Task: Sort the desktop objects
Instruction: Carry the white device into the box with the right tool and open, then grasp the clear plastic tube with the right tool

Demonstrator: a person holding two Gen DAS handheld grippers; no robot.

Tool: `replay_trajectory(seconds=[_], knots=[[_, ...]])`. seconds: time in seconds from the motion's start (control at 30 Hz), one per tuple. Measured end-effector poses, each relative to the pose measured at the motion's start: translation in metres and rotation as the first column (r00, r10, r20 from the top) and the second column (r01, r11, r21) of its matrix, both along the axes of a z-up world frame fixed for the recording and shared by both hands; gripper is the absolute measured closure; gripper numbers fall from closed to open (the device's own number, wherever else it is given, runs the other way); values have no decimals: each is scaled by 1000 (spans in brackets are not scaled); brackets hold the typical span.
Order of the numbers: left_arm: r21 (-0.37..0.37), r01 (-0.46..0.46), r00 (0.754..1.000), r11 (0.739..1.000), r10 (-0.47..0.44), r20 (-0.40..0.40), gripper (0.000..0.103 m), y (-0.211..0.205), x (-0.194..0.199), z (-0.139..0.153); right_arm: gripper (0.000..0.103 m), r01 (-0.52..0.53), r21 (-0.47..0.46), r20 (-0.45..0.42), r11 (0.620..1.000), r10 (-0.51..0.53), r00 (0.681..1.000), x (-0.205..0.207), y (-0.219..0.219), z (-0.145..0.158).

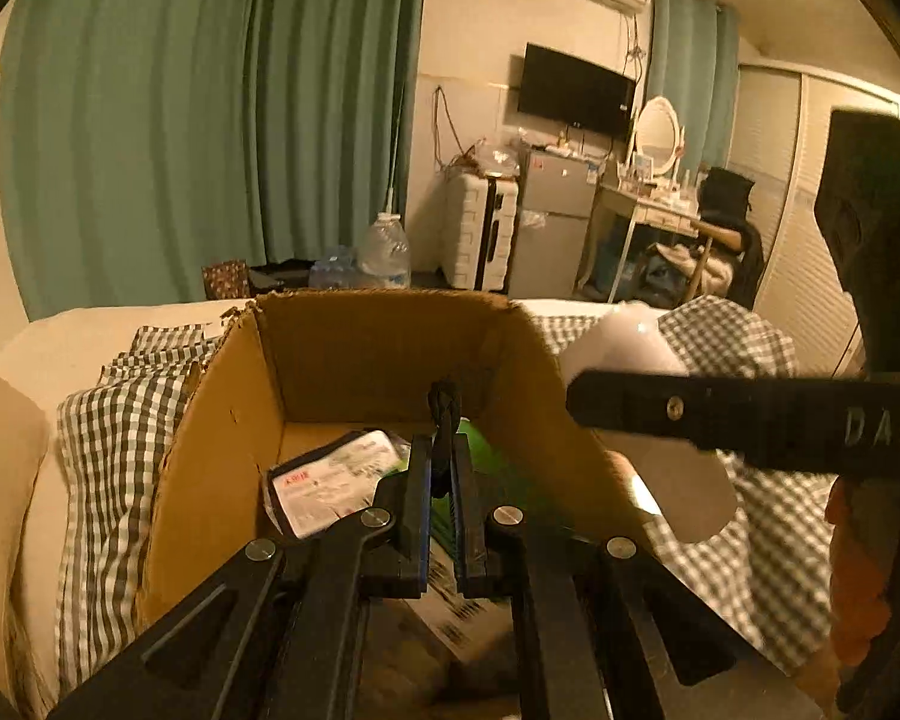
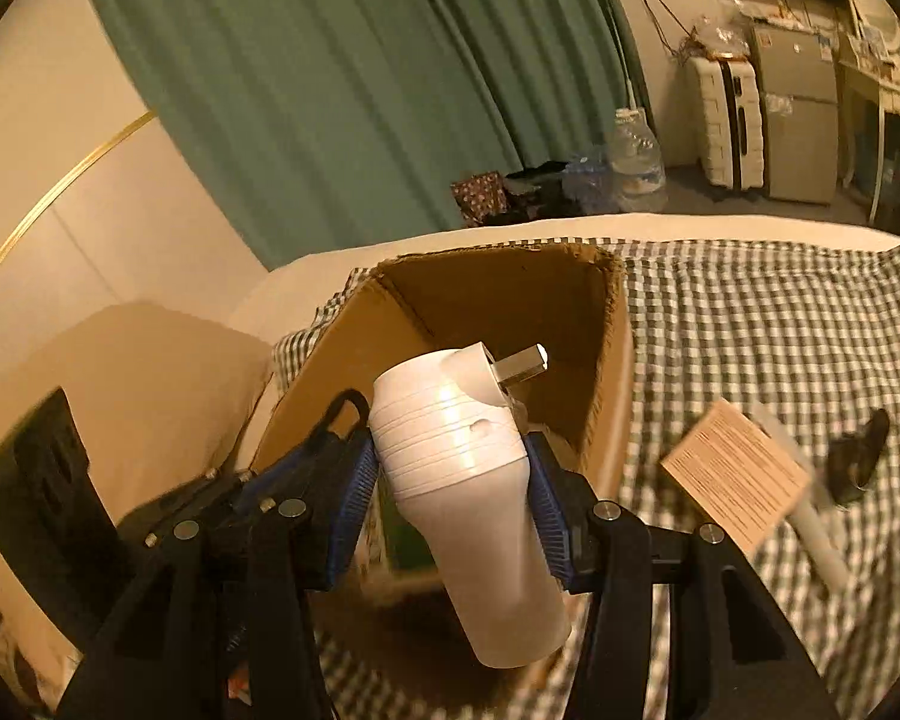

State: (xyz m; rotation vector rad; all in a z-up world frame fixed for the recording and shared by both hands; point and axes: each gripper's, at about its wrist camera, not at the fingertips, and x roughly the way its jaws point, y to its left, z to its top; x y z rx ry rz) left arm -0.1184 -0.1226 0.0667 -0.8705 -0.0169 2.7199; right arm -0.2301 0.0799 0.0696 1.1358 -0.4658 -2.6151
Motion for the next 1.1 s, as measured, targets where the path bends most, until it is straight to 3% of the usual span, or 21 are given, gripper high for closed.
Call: replay_trajectory(seconds=[0.07,0.1,0.13,0.17,0.2,0.23,0.37,0.57,0.67,0.77,0.93,1.1], knots=[[10,5,1000,1000,-5,20,96,-4,-14,-9,51,25,-8,1,1000,-25,1000,-13,0,-4],[15,4,1000,1000,-4,28,91,-6,-18,-12,36,44,-13,3,999,-44,999,-21,1,-5],[15,-2,999,1000,2,33,72,-6,-21,-15,25,59,-15,-1,998,-59,998,-24,2,-5],[11,-20,999,1000,19,33,54,-8,-22,-17,24,73,-19,-11,997,-73,997,-25,4,-4],[3,-53,998,999,53,26,17,-10,-20,-18,24,71,-23,-27,997,-71,997,-26,5,-2],[-1,-87,996,996,87,14,2,-12,-18,-17,24,70,-23,-38,997,-70,997,-25,5,1],[35,-110,994,993,110,-4,1,-17,-4,-12,24,103,18,-77,995,-101,992,-7,15,9],[-37,-111,994,993,109,-30,1,4,27,-6,24,161,133,-141,978,-142,980,51,39,15],[-35,-90,996,995,89,-26,0,21,39,1,24,193,165,-161,967,-167,973,82,62,15],[5,-66,998,998,66,-23,0,43,51,11,24,193,155,-155,969,-169,973,105,89,13],[59,-8,1000,998,8,1,0,93,65,16,24,277,160,-126,947,-259,958,126,143,3],[27,52,998,998,-52,27,0,153,65,-4,29,279,73,-13,958,-279,960,123,182,-34]])
